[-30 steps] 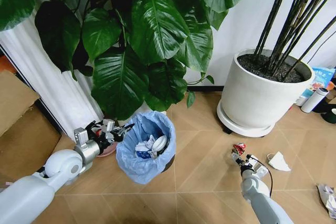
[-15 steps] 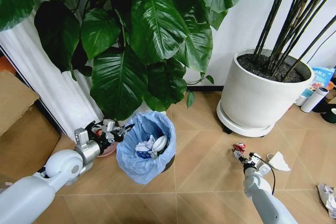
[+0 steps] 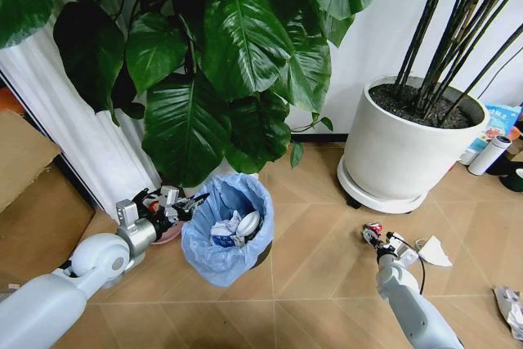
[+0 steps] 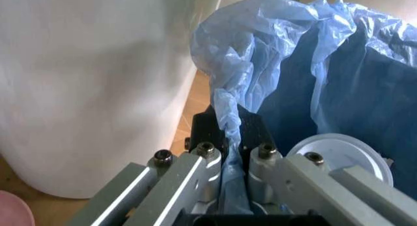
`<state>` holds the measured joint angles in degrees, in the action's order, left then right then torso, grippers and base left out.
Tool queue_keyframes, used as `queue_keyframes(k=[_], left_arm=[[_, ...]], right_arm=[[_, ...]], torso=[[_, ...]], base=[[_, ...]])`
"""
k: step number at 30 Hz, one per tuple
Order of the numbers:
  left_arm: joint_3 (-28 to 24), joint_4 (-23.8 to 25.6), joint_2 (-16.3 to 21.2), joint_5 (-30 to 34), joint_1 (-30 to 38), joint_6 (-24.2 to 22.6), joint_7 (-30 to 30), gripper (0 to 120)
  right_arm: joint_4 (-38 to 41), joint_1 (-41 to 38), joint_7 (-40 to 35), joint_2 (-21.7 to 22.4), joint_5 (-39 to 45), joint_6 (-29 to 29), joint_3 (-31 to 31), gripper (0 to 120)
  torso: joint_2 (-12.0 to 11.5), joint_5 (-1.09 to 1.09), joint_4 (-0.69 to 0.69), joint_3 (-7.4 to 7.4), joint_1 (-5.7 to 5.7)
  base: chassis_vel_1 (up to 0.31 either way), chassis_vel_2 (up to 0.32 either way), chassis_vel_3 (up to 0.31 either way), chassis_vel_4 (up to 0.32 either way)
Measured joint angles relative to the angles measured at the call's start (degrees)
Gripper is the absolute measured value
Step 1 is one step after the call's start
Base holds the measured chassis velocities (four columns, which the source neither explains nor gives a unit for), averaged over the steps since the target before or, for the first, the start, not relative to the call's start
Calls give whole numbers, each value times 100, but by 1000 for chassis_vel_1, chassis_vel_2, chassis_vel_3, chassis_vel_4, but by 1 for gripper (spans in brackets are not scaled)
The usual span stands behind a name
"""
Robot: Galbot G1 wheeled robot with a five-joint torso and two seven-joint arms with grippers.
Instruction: Pick up the trash bin and place the garbage on the floor into it.
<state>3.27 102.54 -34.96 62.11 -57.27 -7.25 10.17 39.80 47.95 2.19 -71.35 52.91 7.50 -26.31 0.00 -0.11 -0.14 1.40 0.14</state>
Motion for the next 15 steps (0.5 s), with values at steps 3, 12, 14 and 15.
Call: queue_keyframes(k=[3, 12, 14, 15], left_arm=[[-19, -12, -13, 0, 13, 0, 0, 0], [-49, -55, -31, 2, 49, 2, 3, 0], [-50, -58, -33, 2, 49, 2, 4, 0], [-51, -60, -36, 2, 49, 2, 4, 0]], right_arm=[[-98, -91, 3, -27, 6, -7, -4, 100], [-360, -394, -64, -109, 217, -143, -1, 100], [-386, -423, -74, -113, 244, -159, -2, 100], [-409, -449, -90, -114, 273, -183, -4, 100]], torso=[[0, -1, -1, 0, 0], [0, 0, 0, 0, 0], [0, 0, 0, 0, 0], [0, 0, 0, 0, 0]], base=[[0, 0, 0, 0], [0, 0, 0, 0], [0, 0, 0, 0], [0, 0, 0, 0]])
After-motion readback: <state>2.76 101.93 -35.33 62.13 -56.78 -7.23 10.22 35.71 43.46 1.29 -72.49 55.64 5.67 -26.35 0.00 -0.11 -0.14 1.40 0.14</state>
